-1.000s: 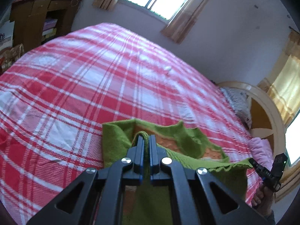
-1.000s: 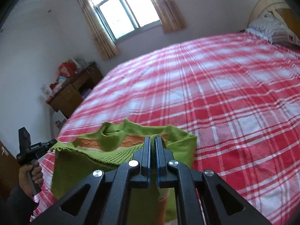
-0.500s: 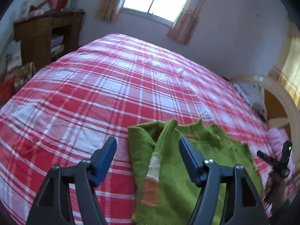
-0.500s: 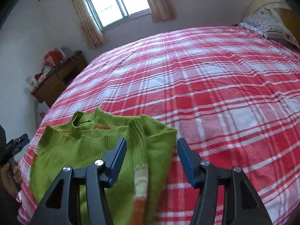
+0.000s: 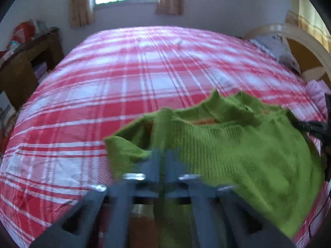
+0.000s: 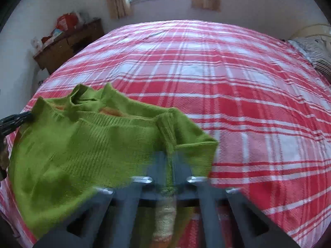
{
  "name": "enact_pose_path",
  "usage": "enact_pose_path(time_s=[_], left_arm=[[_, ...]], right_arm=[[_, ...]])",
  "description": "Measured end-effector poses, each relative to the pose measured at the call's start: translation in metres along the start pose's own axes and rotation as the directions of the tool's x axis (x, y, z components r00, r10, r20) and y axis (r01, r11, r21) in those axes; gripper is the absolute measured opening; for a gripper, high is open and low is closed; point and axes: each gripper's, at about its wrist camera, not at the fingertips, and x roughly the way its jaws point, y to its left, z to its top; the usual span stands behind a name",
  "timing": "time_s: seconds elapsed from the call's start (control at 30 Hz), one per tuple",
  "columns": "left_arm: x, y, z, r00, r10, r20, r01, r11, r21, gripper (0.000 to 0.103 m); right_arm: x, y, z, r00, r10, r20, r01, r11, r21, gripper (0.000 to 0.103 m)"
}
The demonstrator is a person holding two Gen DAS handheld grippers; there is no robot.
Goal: Fold small clothes
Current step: 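Lower the hem onto the collar and open both grippers, then withdraw both grippers from the folded sweater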
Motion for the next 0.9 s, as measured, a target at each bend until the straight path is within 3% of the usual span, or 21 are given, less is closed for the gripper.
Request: enact_pose_path(time_s=[0.1,0.23,0.43,0.53,0.6,0.63,0.67,0.7,0.73,0.77,0.83,0.9], left_arm=[[-0.019,0.006,0.002,0.996,0.007,0.092,-0.006,1.0,-0.016,0.004],[-0.023,0.03,0.009,0.992,-0.001,0.127,0.016,0.993,-0.115,0.003],[0.013,0.04,0.004,0.998,0.036,0.061,-0.024,0.983,-0.182,0.003],[0.029,0.038,0.001,0.998,0.065,-0.003,-0.065,0.98,-0.189,0.008],[0.022,0.04,0.002,0.998,0.057,0.017,-0.052,0.978,-0.203,0.01],[0.018,0.041,0.003,0.998,0.063,0.028,-0.056,0.977,-0.206,0.012],[0.012,0.041,0.004,0.996,0.08,0.043,-0.07,0.975,-0.209,0.025],[0.003,0.042,0.003,0.993,0.102,0.054,-0.089,0.972,-0.216,0.033],[-0.002,0.044,0.002,0.992,0.112,0.06,-0.096,0.969,-0.227,0.052],[-0.013,0.047,-0.002,0.99,0.12,0.076,-0.098,0.962,-0.255,0.063],[-0.029,0.051,-0.014,0.989,0.087,0.117,-0.051,0.958,-0.283,0.064],[-0.041,0.051,-0.03,0.991,0.081,0.107,-0.046,0.955,-0.293,0.064]], right_arm=[[-0.022,0.002,0.004,0.995,0.0,0.1,0.002,1.0,-0.012,0.003],[-0.038,-0.01,0.017,0.986,-0.009,0.169,0.002,0.999,0.041,0.003],[-0.003,-0.014,0.018,0.993,-0.067,0.094,0.061,0.996,0.062,0.003],[0.017,-0.013,0.013,0.996,-0.086,0.022,0.084,0.995,0.056,0.006],[0.014,-0.012,0.015,0.994,-0.102,0.032,0.1,0.994,0.044,0.009],[0.01,-0.01,0.016,0.992,-0.119,0.035,0.118,0.992,0.038,0.021],[0.006,-0.007,0.017,0.986,-0.16,0.045,0.159,0.987,0.023,0.038],[-0.003,0.0,0.018,0.98,-0.188,0.068,0.188,0.982,0.001,0.044],[-0.012,0.006,0.019,0.98,-0.174,0.096,0.176,0.984,-0.015,0.046],[-0.019,0.011,0.02,0.982,-0.156,0.11,0.16,0.987,-0.027,0.046],[-0.033,0.029,0.021,0.988,-0.114,0.106,0.12,0.992,-0.047,0.046],[-0.04,0.049,0.015,0.997,-0.013,0.071,0.018,0.997,-0.07,0.046]])
